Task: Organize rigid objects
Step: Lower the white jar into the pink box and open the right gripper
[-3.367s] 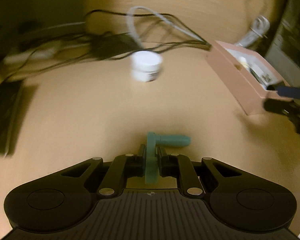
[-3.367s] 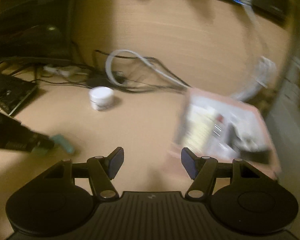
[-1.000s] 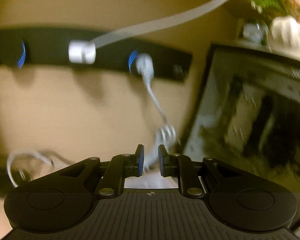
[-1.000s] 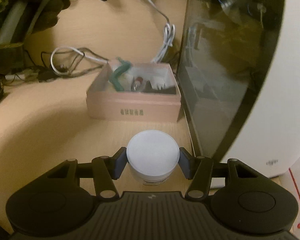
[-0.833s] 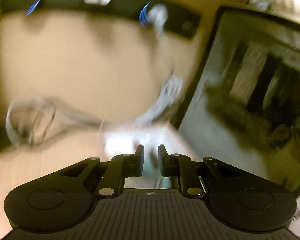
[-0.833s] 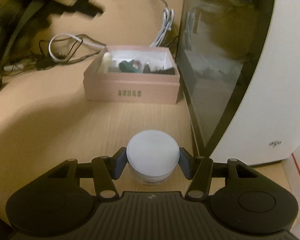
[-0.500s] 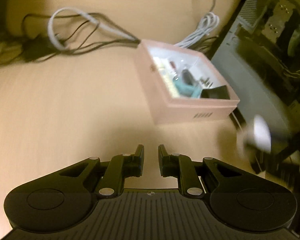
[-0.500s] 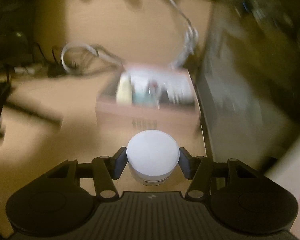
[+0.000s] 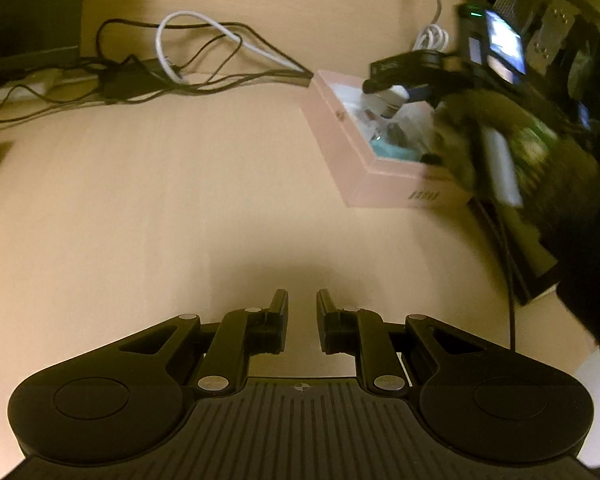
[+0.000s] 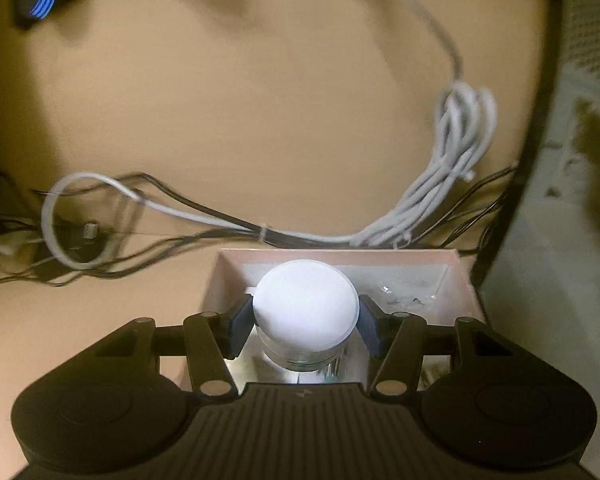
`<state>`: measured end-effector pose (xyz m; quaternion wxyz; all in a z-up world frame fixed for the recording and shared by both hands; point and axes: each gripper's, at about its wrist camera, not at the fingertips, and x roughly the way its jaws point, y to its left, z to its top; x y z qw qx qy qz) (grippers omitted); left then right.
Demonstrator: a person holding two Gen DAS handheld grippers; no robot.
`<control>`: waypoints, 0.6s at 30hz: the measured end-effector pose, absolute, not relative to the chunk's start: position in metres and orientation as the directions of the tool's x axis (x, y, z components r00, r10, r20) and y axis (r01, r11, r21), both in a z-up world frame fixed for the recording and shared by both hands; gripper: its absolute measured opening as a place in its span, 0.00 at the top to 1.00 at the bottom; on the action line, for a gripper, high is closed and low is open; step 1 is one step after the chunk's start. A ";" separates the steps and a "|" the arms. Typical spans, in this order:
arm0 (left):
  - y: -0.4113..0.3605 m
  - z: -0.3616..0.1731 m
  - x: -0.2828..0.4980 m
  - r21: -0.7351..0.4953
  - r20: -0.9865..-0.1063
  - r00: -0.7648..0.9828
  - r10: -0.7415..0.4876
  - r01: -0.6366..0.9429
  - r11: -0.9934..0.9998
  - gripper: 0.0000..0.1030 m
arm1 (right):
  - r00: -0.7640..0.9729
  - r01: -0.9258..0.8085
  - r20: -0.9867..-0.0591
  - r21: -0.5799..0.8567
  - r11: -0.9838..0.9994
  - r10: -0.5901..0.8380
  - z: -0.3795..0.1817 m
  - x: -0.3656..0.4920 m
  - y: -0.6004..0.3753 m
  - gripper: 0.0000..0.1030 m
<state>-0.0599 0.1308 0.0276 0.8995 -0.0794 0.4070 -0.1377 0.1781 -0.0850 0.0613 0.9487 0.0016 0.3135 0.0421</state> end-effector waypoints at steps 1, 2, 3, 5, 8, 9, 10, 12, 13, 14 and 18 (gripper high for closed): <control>0.133 0.028 -0.061 -0.249 -0.714 0.631 -0.304 0.177 0.952 0.84 | 0.788 -0.067 -0.612 0.032 0.997 0.072 0.055 0.187 -0.083 0.47; 0.135 0.028 -0.063 -0.244 -0.717 0.631 -0.296 0.170 0.955 0.84 | 0.774 -0.057 -0.630 0.039 0.998 0.068 0.048 0.195 -0.082 0.47; 0.137 0.028 -0.063 -0.240 -0.721 0.630 -0.287 0.162 0.957 0.84 | 0.757 -0.048 -0.650 0.046 0.998 0.066 0.042 0.202 -0.082 0.47; 0.140 0.028 -0.064 -0.232 -0.730 0.627 -0.271 0.145 0.962 0.84 | 0.749 -0.041 -0.660 0.054 0.998 0.066 0.032 0.206 -0.083 0.47; 0.141 0.026 -0.061 -0.222 -0.746 0.616 -0.254 0.130 0.967 0.84 | 0.742 -0.057 -0.664 0.073 0.996 0.092 0.031 0.204 -0.086 0.47; 0.141 0.025 -0.059 -0.215 -0.752 0.611 -0.248 0.128 0.968 0.84 | 0.737 -0.057 -0.668 0.091 0.994 0.103 0.032 0.204 -0.089 0.47; 0.139 0.025 -0.056 -0.206 -0.757 0.608 -0.242 0.129 0.970 0.84 | 0.733 -0.047 -0.672 0.111 0.993 0.110 0.033 0.201 -0.092 0.47; 0.136 0.022 -0.052 -0.181 -0.763 0.606 -0.226 0.135 0.974 0.84 | 0.747 -0.037 -0.654 0.139 0.990 0.120 0.037 0.183 -0.098 0.47; 0.134 0.020 -0.050 -0.167 -0.764 0.607 -0.217 0.138 0.976 0.84 | 0.759 -0.038 -0.640 0.137 0.990 0.118 0.041 0.172 -0.099 0.47; 0.132 0.018 -0.047 -0.154 -0.764 0.611 -0.207 0.139 0.978 0.84 | 0.774 -0.045 -0.623 0.124 0.991 0.113 0.044 0.157 -0.098 0.46; 0.126 0.014 -0.036 -0.099 -0.746 0.644 -0.168 0.143 0.985 0.84 | 0.825 -0.133 -0.551 0.023 0.991 0.123 0.056 0.077 -0.088 0.41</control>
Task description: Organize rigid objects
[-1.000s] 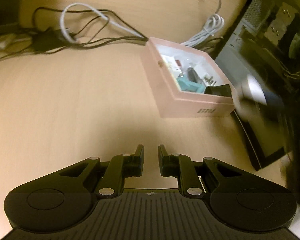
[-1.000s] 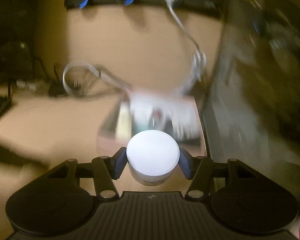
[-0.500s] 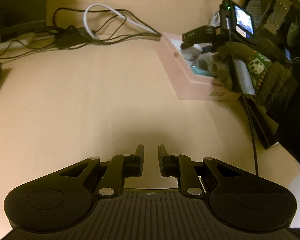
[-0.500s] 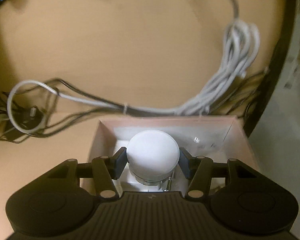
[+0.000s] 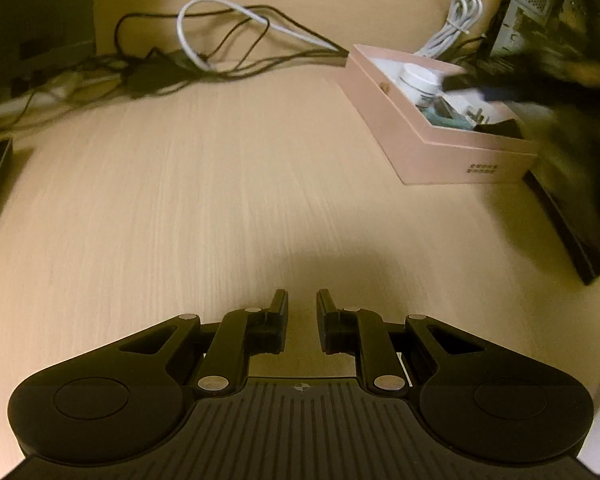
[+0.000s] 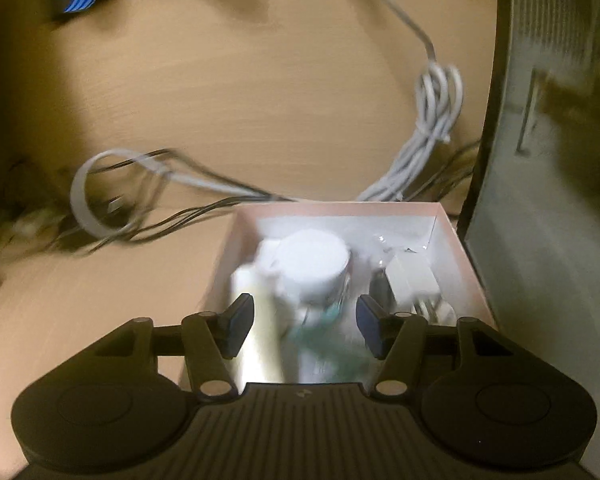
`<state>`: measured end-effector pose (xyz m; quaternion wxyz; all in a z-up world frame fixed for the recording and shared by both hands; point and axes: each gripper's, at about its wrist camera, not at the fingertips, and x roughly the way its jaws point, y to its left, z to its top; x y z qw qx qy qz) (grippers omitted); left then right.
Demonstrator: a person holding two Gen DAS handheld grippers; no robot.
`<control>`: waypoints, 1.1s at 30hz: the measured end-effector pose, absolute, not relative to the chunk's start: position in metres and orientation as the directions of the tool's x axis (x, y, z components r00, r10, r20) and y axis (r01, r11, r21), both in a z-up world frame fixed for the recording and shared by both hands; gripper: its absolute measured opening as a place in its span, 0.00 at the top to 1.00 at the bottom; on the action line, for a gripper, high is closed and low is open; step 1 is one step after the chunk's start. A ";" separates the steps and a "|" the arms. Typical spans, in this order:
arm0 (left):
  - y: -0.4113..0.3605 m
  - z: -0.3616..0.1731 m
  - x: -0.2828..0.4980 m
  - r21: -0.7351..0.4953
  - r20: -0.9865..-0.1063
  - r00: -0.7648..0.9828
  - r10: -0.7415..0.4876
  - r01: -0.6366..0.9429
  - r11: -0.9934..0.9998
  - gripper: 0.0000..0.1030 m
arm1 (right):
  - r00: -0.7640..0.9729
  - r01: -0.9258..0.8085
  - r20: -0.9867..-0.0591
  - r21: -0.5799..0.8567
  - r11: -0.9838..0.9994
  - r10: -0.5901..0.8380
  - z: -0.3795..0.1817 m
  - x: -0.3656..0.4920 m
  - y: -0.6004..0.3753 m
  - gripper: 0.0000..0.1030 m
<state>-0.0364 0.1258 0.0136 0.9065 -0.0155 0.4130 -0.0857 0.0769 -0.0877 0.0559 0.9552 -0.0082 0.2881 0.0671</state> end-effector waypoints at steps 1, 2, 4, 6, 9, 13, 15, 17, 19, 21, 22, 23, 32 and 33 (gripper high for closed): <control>0.124 0.012 -0.032 -0.081 -0.747 0.647 -0.156 0.144 0.986 0.84 | 0.830 -0.146 -0.543 0.006 0.989 0.126 0.056 0.059 -0.086 0.39; 0.122 0.009 -0.029 -0.068 -0.749 0.646 -0.147 0.145 0.987 0.84 | 0.832 -0.155 -0.540 -0.008 0.988 0.126 0.054 0.040 -0.084 0.39; 0.116 0.004 -0.022 -0.054 -0.763 0.630 -0.143 0.159 0.986 0.84 | 0.820 -0.158 -0.560 -0.021 0.987 0.119 0.045 0.006 -0.083 0.39; 0.107 0.002 -0.021 -0.025 -0.759 0.635 -0.146 0.196 0.980 0.81 | 0.797 -0.151 -0.595 -0.037 0.988 0.100 0.030 -0.021 -0.084 0.39; 0.089 0.002 -0.021 0.017 -0.754 0.637 -0.163 0.267 0.963 0.78 | 0.756 -0.122 -0.653 -0.062 0.991 0.052 0.008 -0.048 -0.092 0.39; 0.065 0.001 -0.023 0.035 -0.747 0.626 -0.223 0.373 0.927 0.79 | 0.723 -0.091 -0.690 -0.034 0.995 0.043 -0.007 -0.065 -0.109 0.39; 0.051 -0.002 -0.025 0.032 -0.738 0.626 -0.252 0.406 0.913 0.78 | 0.725 -0.087 -0.687 -0.030 0.996 0.043 -0.012 -0.067 -0.115 0.39; 0.039 -0.006 -0.026 0.009 -0.717 0.634 -0.290 0.424 0.905 0.78 | 0.736 -0.080 -0.676 -0.036 0.996 0.034 -0.018 -0.067 -0.120 0.39; 0.030 -0.011 -0.029 0.003 -0.686 0.662 -0.303 0.419 0.908 0.70 | 0.751 -0.064 -0.659 -0.031 0.997 0.028 -0.025 -0.065 -0.124 0.34; 0.022 -0.014 -0.032 0.023 -0.663 0.693 -0.283 0.396 0.918 0.69 | 0.758 -0.045 -0.652 -0.012 0.999 0.026 -0.027 -0.063 -0.128 0.32; 0.021 -0.015 -0.032 0.002 -0.649 0.711 -0.269 0.356 0.935 0.69 | 0.758 -0.042 -0.652 -0.001 0.999 0.031 -0.027 -0.062 -0.130 0.31; 0.023 -0.017 -0.033 -0.029 -0.632 0.731 -0.258 0.310 0.950 0.70 | 0.759 -0.038 -0.650 0.002 0.999 0.031 -0.027 -0.062 -0.130 0.28; 0.013 -0.028 -0.036 -0.005 -0.536 0.827 -0.170 0.198 0.980 0.70 | 0.797 0.005 -0.605 0.011 1.000 0.003 -0.036 -0.043 -0.129 0.08; 0.013 -0.028 -0.034 -0.011 -0.535 0.828 -0.168 0.191 0.981 0.70 | 0.808 -0.015 -0.588 0.004 1.000 0.015 -0.039 -0.043 -0.128 0.07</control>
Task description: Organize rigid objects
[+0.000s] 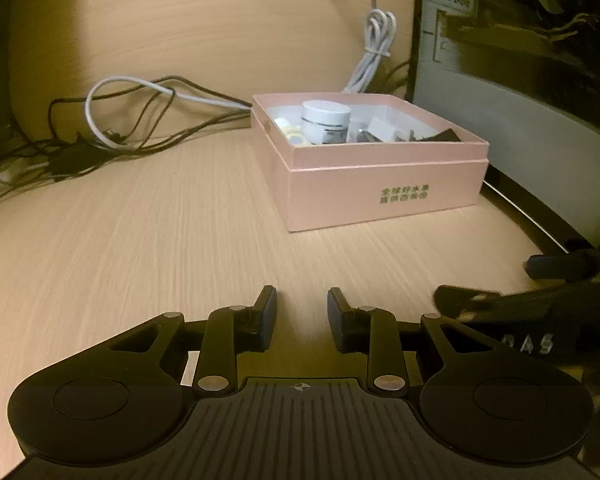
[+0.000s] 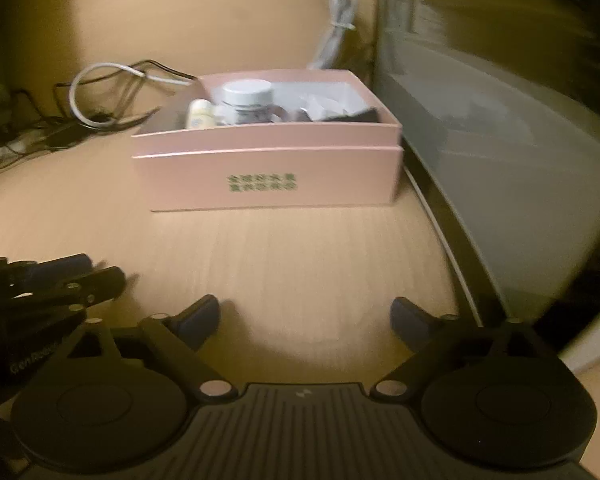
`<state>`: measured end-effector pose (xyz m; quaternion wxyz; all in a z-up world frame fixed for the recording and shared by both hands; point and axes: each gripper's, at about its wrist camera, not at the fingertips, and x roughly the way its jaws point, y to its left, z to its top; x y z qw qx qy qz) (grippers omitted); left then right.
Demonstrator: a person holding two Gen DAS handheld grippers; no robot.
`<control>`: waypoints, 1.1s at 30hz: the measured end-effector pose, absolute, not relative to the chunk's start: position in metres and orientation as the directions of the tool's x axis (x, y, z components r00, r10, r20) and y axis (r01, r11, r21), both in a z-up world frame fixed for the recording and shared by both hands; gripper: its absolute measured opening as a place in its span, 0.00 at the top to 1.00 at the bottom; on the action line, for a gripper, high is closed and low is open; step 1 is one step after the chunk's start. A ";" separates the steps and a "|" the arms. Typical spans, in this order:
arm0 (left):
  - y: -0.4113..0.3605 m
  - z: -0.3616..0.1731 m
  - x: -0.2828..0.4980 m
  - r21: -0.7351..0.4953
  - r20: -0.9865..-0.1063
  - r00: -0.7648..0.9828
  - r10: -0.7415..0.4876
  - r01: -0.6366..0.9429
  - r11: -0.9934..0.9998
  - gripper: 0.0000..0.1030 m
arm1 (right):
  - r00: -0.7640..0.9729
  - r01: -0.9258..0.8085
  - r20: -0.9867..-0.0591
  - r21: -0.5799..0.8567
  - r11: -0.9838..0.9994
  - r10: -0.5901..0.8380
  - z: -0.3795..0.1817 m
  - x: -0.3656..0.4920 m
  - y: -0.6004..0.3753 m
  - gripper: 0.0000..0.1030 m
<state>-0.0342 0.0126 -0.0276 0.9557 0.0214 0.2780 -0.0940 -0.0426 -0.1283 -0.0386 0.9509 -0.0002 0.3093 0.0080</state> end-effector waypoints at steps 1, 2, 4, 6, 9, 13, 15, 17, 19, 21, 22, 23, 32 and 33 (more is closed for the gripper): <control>0.012 -0.028 -0.034 -0.016 -0.535 0.828 -0.167 0.187 0.982 0.70 | 0.818 -0.025 -0.574 0.010 1.000 0.026 -0.040 -0.042 -0.129 0.05; 0.012 -0.028 -0.033 -0.020 -0.535 0.829 -0.166 0.184 0.983 0.70 | 0.822 -0.027 -0.568 0.009 1.000 0.028 -0.041 -0.042 -0.128 0.04; 0.012 -0.028 -0.034 -0.016 -0.535 0.830 -0.158 0.177 0.984 0.72 | 0.825 -0.021 -0.565 0.009 1.000 0.023 -0.042 -0.041 -0.127 0.03; 0.014 -0.027 -0.034 -0.028 -0.533 0.830 -0.161 0.173 0.985 0.73 | 0.823 -0.020 -0.568 0.010 1.000 0.022 -0.041 -0.038 -0.126 0.02; 0.015 -0.027 -0.034 -0.041 -0.533 0.830 -0.164 0.168 0.985 0.73 | 0.822 -0.013 -0.569 0.015 1.000 0.020 -0.041 -0.037 -0.125 0.01; 0.013 -0.027 -0.037 -0.014 -0.535 0.834 -0.135 0.151 0.989 0.75 | 0.821 0.000 -0.571 0.016 1.000 0.009 -0.042 -0.035 -0.125 0.00; 0.013 -0.027 -0.037 -0.011 -0.535 0.835 -0.130 0.148 0.989 0.75 | 0.821 0.003 -0.571 0.016 1.000 0.007 -0.042 -0.035 -0.124 0.00; 0.013 -0.027 -0.037 -0.013 -0.535 0.835 -0.131 0.147 0.989 0.75 | 0.821 0.001 -0.571 0.016 1.000 0.008 -0.042 -0.034 -0.125 0.00; 0.013 -0.027 -0.037 -0.017 -0.534 0.835 -0.133 0.146 0.989 0.75 | 0.821 0.002 -0.571 0.016 1.000 0.008 -0.041 -0.034 -0.125 0.00; 0.014 -0.028 -0.037 -0.021 -0.534 0.835 -0.134 0.145 0.989 0.75 | 0.821 0.001 -0.571 0.015 1.000 0.008 -0.041 -0.034 -0.125 0.00; 0.014 -0.028 -0.037 -0.022 -0.534 0.835 -0.133 0.144 0.989 0.75 | 0.821 0.001 -0.571 0.014 1.000 0.007 -0.041 -0.034 -0.125 0.00; 0.014 -0.028 -0.037 -0.022 -0.534 0.835 -0.133 0.144 0.989 0.75 | 0.821 0.001 -0.571 0.014 1.000 0.007 -0.042 -0.034 -0.125 0.00; 0.014 -0.028 -0.037 -0.022 -0.534 0.835 -0.133 0.144 0.989 0.75 | 0.821 0.001 -0.571 0.014 1.000 0.007 -0.042 -0.034 -0.125 0.00; 0.014 -0.028 -0.037 -0.022 -0.534 0.835 -0.133 0.144 0.989 0.75 | 0.821 0.001 -0.571 0.014 1.000 0.007 -0.042 -0.034 -0.125 0.00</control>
